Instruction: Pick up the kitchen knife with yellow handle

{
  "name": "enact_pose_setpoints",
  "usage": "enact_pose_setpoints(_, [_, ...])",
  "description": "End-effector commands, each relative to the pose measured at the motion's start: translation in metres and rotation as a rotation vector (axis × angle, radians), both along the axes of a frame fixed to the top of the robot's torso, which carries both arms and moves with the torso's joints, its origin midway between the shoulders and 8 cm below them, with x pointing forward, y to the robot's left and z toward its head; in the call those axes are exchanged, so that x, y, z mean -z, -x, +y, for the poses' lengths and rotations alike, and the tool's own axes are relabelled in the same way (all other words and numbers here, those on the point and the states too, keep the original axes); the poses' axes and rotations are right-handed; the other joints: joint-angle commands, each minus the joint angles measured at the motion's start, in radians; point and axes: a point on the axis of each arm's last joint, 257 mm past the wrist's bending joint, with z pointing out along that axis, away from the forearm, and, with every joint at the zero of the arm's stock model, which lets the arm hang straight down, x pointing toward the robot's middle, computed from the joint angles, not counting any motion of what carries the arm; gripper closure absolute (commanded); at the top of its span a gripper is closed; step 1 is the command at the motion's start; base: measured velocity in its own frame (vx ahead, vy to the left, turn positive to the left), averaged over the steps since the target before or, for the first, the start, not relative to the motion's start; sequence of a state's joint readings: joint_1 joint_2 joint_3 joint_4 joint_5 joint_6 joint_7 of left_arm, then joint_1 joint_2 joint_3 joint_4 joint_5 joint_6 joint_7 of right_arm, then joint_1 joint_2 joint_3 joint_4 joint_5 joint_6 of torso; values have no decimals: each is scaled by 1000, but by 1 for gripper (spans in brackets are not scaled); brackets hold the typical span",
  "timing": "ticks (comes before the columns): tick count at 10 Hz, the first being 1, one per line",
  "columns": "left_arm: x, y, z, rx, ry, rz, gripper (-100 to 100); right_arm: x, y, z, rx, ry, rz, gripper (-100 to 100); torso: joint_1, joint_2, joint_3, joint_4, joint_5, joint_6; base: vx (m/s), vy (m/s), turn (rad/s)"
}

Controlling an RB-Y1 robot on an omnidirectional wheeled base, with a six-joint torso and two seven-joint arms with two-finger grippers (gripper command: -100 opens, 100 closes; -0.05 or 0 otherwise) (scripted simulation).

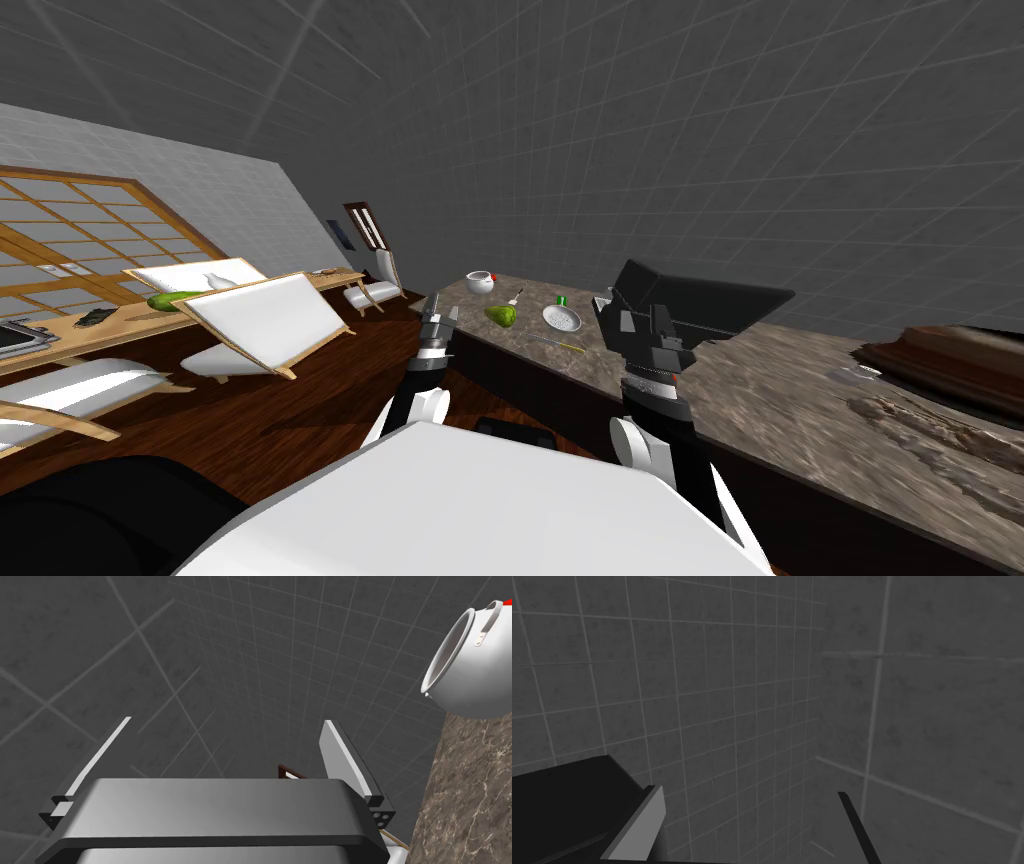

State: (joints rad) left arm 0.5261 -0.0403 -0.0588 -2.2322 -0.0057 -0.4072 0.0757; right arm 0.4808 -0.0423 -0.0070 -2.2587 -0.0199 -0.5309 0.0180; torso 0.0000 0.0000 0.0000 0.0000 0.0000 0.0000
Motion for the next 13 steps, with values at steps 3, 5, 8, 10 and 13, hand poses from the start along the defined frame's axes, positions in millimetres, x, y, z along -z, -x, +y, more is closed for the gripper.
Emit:
enact_pose_setpoints(3, [0,0,0,0,0,0,0,21,-3,19,-61,62,32,-100,7,6,4,1,1,0,-105,102,58])
enact_pose_setpoints(5, [0,0,0,0,0,0,0,41,-5,32,-104,106,64,-100,9,9,5,2,2,0,-136,131,78])
enact_pose_setpoints(8, [0,0,0,0,0,0,0,68,-6,45,-157,166,108,-100,11,10,6,2,2,0,-131,149,76])
enact_pose_setpoints(10, [0,0,0,0,0,0,0,101,-5,57,-208,224,161,-100,6,6,3,1,1,0,-70,112,125])
enact_pose_setpoints(13, [0,0,0,0,0,0,0,134,1,69,-271,307,210,-100,7,5,3,1,2,0,-63,122,134])
